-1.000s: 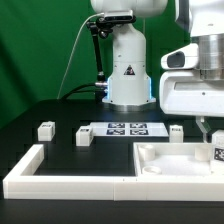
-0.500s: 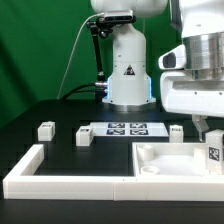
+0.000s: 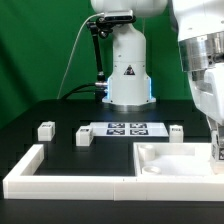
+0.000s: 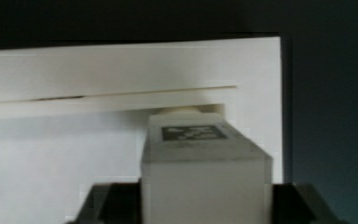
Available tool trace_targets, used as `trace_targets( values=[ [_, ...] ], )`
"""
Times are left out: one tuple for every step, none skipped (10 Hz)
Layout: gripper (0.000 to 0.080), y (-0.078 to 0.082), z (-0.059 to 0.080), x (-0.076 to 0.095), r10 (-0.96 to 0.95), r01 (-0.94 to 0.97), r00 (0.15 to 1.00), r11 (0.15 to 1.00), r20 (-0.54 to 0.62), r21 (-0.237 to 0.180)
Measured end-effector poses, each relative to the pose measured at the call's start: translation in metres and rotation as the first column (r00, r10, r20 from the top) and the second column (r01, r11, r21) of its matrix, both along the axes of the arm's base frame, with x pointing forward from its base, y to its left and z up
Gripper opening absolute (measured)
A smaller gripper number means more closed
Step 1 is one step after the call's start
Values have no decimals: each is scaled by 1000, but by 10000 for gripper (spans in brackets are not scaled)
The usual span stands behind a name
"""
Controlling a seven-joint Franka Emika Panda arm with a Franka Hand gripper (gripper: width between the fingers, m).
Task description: Assemble one leg
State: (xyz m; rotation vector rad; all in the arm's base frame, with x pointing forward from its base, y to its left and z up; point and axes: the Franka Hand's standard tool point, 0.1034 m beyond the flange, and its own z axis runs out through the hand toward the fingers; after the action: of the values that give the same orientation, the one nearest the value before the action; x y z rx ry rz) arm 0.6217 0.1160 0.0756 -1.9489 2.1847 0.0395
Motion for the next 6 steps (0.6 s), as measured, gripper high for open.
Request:
trace_targets(
  values=[
    [298, 0, 0, 0, -165, 165, 986, 986, -20, 21],
    [298, -3, 0, 0, -226, 227, 973, 973, -37, 26],
    [298, -4, 0, 0, -252, 253, 967, 967, -43, 29],
    [298, -7, 0, -1, -314, 316, 948, 948, -56, 34],
    [298, -8, 0, -1, -322, 325, 945, 945, -59, 34],
    [298, -9, 0, -1, -365, 367, 929, 929, -67, 35]
  ],
)
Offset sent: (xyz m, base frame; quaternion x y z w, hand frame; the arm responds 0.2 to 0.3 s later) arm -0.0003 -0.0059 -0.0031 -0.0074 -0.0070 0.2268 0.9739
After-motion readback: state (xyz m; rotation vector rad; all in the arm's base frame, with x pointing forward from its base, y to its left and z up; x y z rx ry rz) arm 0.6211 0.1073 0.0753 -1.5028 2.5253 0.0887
